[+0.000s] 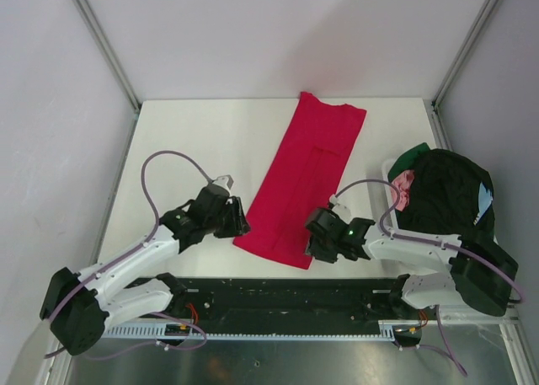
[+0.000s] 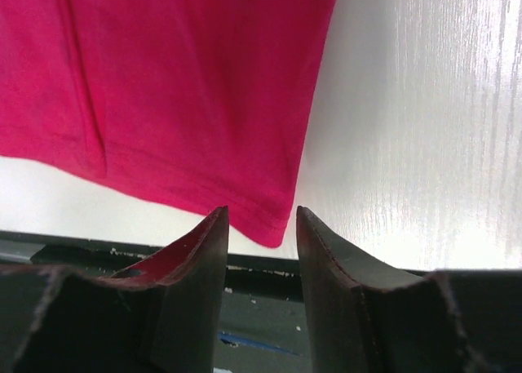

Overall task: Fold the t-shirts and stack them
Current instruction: Grab the bottom of the folded rectangular tshirt with both arms, then fold the folded rectangular tshirt in 1/3 of the way

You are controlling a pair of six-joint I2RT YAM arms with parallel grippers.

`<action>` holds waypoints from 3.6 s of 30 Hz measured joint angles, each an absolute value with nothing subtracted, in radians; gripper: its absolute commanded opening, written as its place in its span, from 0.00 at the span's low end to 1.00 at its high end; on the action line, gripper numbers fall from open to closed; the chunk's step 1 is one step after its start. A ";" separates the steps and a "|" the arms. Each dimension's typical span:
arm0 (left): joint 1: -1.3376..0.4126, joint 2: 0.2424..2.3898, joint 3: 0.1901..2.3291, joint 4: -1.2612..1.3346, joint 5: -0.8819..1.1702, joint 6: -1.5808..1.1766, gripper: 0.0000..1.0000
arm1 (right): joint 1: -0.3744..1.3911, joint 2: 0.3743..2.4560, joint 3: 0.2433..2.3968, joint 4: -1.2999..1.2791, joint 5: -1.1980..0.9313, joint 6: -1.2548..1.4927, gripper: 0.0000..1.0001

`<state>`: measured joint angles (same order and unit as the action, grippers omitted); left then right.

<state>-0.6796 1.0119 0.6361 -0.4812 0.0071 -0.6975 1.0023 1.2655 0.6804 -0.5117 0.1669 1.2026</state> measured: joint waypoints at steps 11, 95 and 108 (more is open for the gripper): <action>-0.625 1.046 0.626 -0.482 -0.032 -0.677 0.50 | 1.052 1.343 0.647 -0.449 0.199 1.310 0.39; -0.864 1.043 0.574 -0.438 0.167 -0.688 0.00 | 1.325 0.858 0.537 -0.864 0.315 1.594 0.00; -0.754 1.561 1.122 -0.451 0.142 -0.591 0.00 | 0.593 1.042 0.738 -0.706 0.268 1.105 0.00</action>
<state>-0.7540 1.5612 1.1225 -0.4511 0.1417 -0.5915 0.5934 1.0420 0.7376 -0.7055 0.2684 1.1049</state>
